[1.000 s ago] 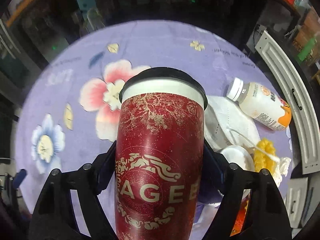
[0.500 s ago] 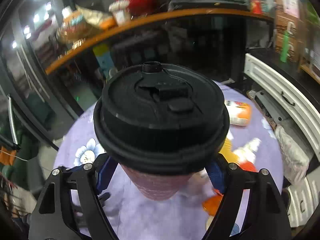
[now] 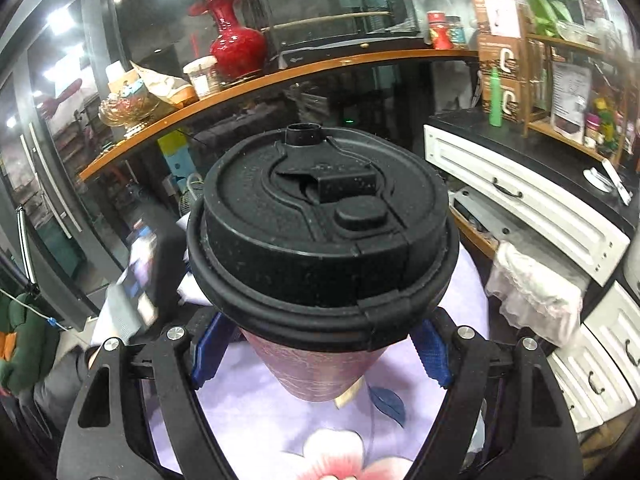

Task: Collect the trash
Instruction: 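Lift the red cup with the right gripper while the left gripper grasps the blue can, then carry the red cup over the bin and open the right gripper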

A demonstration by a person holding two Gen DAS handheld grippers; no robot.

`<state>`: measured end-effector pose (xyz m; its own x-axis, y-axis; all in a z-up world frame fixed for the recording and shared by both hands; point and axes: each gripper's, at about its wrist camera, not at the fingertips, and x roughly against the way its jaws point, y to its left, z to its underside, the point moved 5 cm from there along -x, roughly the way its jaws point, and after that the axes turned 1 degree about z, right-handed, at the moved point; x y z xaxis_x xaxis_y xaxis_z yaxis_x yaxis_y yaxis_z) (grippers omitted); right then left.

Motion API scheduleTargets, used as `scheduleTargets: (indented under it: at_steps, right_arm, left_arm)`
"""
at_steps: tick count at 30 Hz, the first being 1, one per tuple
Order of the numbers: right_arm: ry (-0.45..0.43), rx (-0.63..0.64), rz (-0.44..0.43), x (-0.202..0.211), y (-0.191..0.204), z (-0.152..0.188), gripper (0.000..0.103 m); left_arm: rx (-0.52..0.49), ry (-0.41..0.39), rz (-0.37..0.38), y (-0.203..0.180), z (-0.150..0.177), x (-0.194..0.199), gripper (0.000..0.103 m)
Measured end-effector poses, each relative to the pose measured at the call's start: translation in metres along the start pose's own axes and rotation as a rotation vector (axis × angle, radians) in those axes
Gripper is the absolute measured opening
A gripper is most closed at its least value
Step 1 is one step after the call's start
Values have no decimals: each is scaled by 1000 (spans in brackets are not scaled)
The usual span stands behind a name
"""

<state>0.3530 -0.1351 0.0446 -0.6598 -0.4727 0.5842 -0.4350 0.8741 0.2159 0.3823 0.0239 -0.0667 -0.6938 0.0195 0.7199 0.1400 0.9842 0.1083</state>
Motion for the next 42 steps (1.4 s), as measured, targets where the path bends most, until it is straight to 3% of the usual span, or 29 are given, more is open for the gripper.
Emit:
scheduleTargets:
  at_steps: [3, 10, 12, 13, 17, 23, 28, 33, 42]
  right_arm:
    - [7, -20, 19, 4, -15, 13, 78]
    - [21, -47, 63, 9, -50, 39, 78]
    - [21, -52, 69, 9, -55, 44, 78]
    - [21, -57, 70, 8, -58, 46, 78]
    - [9, -68, 71, 9, -62, 52, 78]
    - [-26, -74, 69, 16, -62, 59, 78]
    - [-48, -83, 74, 24, -62, 67, 78]
    - [-53, -98, 90, 31, -63, 80, 78]
    - [-76, -123, 152, 63, -80, 103, 78]
  left_arm:
    - [-10, 39, -7, -8, -12, -22, 93]
    - [-12, 103, -2, -19, -26, -53, 80]
    - [-1, 109, 2, -20, -29, -58, 76]
    - [0, 112, 5, -22, -29, -60, 69]
    - [16, 89, 7, -23, -29, -57, 68]
    - [91, -4, 14, -8, -25, -25, 68]
    - [139, -122, 17, 6, -19, 27, 68]
    - [192, -189, 45, 13, -6, 67, 68]
    - [143, -257, 140, -40, 23, 120, 68]
